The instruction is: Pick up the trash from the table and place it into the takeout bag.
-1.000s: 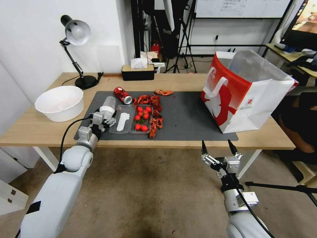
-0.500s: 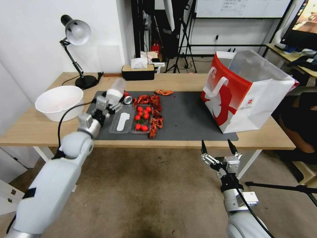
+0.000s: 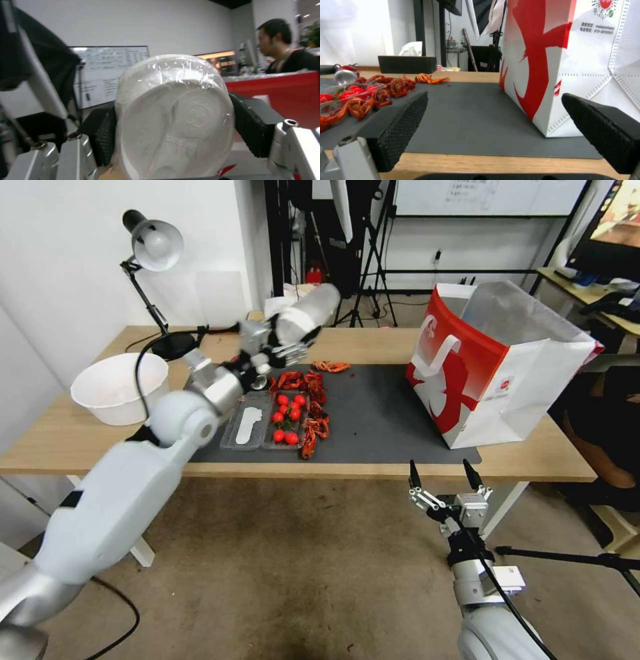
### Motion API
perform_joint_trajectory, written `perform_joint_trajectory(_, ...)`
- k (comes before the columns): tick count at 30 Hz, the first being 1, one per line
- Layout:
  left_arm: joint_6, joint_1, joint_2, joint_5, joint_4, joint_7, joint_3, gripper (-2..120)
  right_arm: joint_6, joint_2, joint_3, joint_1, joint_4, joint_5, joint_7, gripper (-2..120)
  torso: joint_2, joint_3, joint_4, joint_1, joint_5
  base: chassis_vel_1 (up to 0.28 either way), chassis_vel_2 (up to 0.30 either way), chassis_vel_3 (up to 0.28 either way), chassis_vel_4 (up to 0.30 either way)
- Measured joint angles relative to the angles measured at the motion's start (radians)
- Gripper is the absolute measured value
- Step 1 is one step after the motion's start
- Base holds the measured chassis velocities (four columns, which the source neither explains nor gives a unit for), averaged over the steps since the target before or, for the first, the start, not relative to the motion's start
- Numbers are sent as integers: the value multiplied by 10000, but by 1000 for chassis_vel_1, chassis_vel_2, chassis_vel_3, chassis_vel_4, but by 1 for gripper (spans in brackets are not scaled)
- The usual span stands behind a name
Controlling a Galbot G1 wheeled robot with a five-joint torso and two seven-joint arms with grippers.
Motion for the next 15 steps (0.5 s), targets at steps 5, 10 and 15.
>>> perform_joint_trajectory(5,-16,-1272,-578,-487,535,12,1196,71,-73,-11,30,72,0,-15,17,100,-1,0,0,2,-2,0,0,0,0)
perform_joint_trajectory(10,-17,-2344,-1279,-703,1228,9,2083,71,-154,-29,37,127,-9,-31,28,100,-1,-1,-1,2,0,0,0,0,0)
perform_joint_trajectory(15,-16,-3223,-1937,-871,1837,6,2870,71,-175,-31,41,151,-34,-47,33,100,0,0,-1,2,1,0,0,0,0)
